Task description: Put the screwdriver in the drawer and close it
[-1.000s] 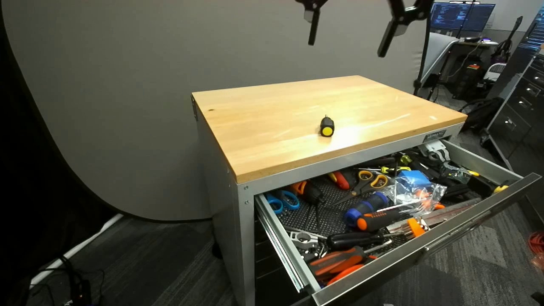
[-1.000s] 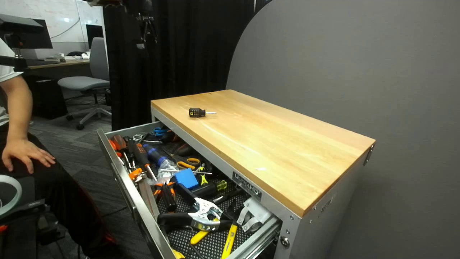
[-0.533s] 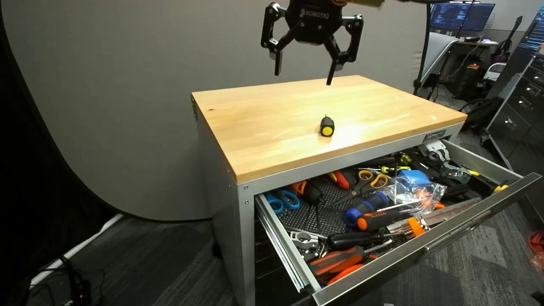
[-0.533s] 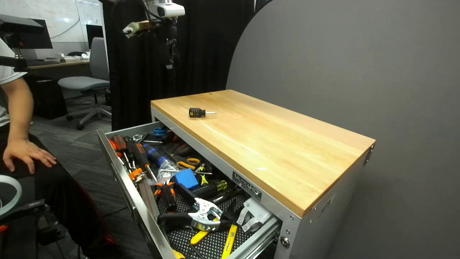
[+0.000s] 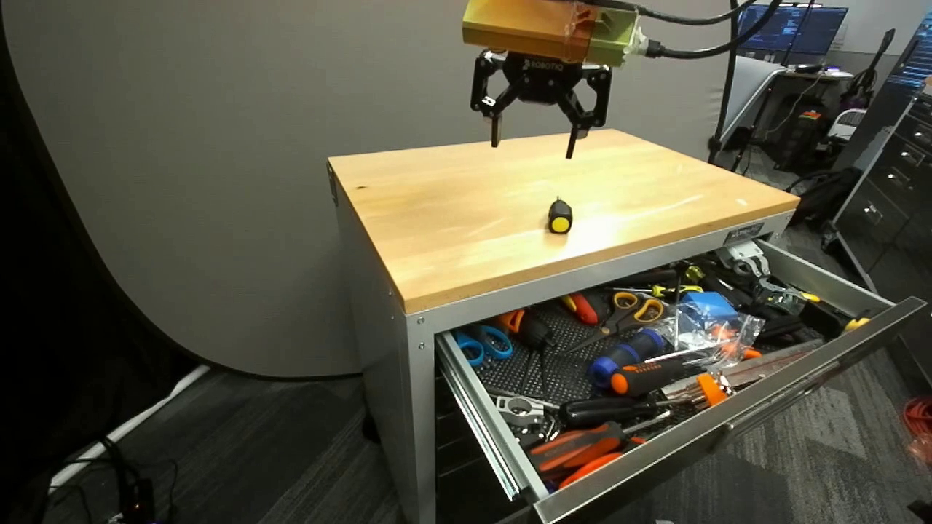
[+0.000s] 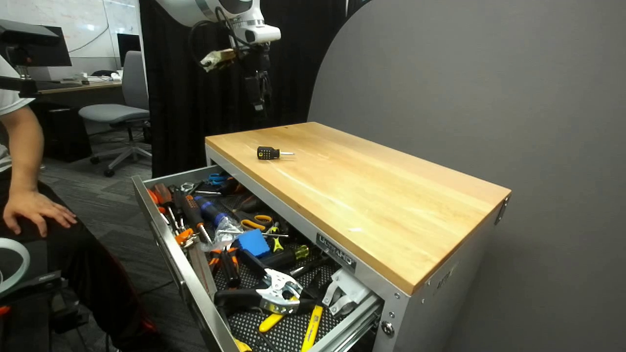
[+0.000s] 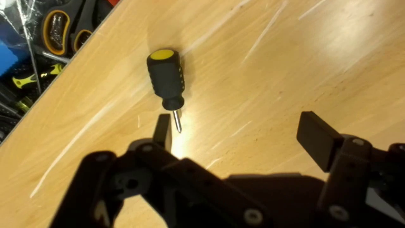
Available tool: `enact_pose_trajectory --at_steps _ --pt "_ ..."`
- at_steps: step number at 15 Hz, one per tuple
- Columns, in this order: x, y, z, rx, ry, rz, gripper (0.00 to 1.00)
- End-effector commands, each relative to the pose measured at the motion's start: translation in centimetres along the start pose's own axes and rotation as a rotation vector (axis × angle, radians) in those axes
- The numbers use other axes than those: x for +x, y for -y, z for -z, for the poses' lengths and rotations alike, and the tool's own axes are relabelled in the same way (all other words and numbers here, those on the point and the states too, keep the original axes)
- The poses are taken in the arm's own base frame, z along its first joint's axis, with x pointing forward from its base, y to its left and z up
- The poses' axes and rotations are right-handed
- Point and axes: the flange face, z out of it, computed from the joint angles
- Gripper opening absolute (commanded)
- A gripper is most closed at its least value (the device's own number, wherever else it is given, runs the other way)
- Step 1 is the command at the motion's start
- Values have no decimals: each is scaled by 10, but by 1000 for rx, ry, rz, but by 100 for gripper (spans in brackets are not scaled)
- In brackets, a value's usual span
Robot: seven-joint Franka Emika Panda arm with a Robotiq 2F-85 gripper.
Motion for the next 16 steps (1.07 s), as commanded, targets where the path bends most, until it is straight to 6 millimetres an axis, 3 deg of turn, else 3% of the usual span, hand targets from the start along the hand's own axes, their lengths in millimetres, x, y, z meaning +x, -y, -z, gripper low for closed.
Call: enact_pose_trajectory --at_steps 1,7,11,13,16 --pt "16 4 -20 -32 -14 2 100" --pt "28 3 -65 -78 -6 -22 100" --pt "38 -4 -82 -109 -2 -32 100" --pt "40 -8 -86 -119 6 -28 73" --pt "37 -13 -86 -130 36 -16 49"
